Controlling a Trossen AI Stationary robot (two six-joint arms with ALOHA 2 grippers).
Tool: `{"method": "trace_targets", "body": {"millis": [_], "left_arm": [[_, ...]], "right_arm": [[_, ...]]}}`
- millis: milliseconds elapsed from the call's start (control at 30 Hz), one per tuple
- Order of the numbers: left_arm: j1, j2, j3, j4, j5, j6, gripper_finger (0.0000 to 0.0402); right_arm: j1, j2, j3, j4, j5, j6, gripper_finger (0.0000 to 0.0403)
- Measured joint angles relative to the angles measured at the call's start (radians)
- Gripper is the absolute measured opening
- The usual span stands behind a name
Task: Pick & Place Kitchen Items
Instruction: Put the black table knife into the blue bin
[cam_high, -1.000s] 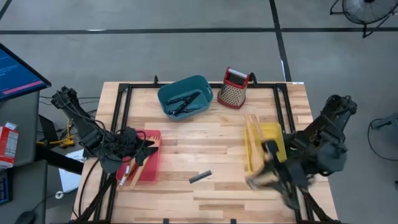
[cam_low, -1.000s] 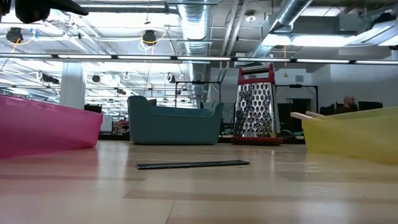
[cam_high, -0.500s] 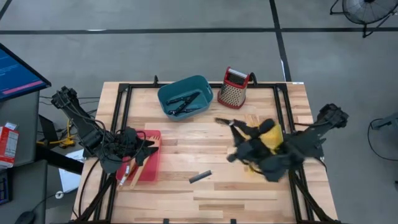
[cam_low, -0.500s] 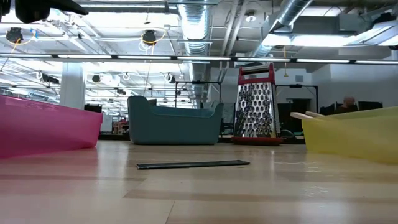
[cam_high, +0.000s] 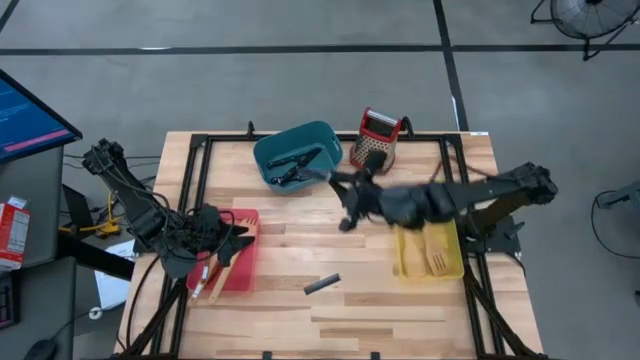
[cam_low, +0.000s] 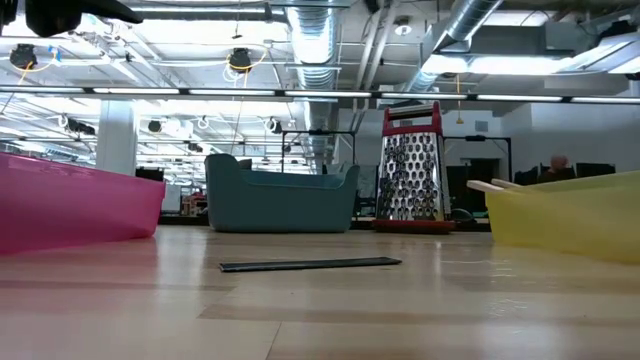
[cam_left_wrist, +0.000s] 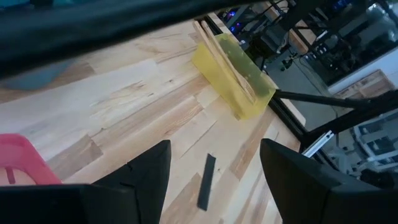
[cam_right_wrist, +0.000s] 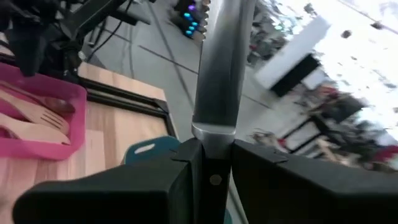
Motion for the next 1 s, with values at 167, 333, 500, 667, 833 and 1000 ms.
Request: {"method": "trace_targets", "body": {"millis": [167, 333, 500, 667, 833, 1000], "left_arm": [[0.0, 0.0, 0.0, 0.0, -0.019, 0.051, 0.0227], [0.0, 0.0, 0.0, 0.0, -0.056, 0.067, 0.0227], [0.0, 0.0, 0.0, 0.0, -0.057, 0.067, 0.0227], [0.0, 0.0, 0.0, 0.0, -0.057, 0.067, 0.0227], [0.0, 0.0, 0.0, -0.001, -0.06, 0.081, 0.0227], [0.0, 0.0, 0.0, -0.001, -0.083, 0.09, 0.0227]], "right_arm": [[-0.187, 0.01, 0.0, 0.015, -0.295, 0.033, 0.0072], [-0.348, 0.069, 0.0, 0.055, -0.447, 0.03, 0.0072], [-0.477, 0.177, 0.0, 0.158, -0.568, 0.019, 0.0072], [-0.555, 0.317, 0.0, 0.262, -0.601, -0.033, 0.0072], [-0.613, 0.435, 0.016, 0.274, -0.593, -0.029, 0.0072], [-0.625, 0.51, 0.038, 0.277, -0.588, -0.026, 0.0072]]}}
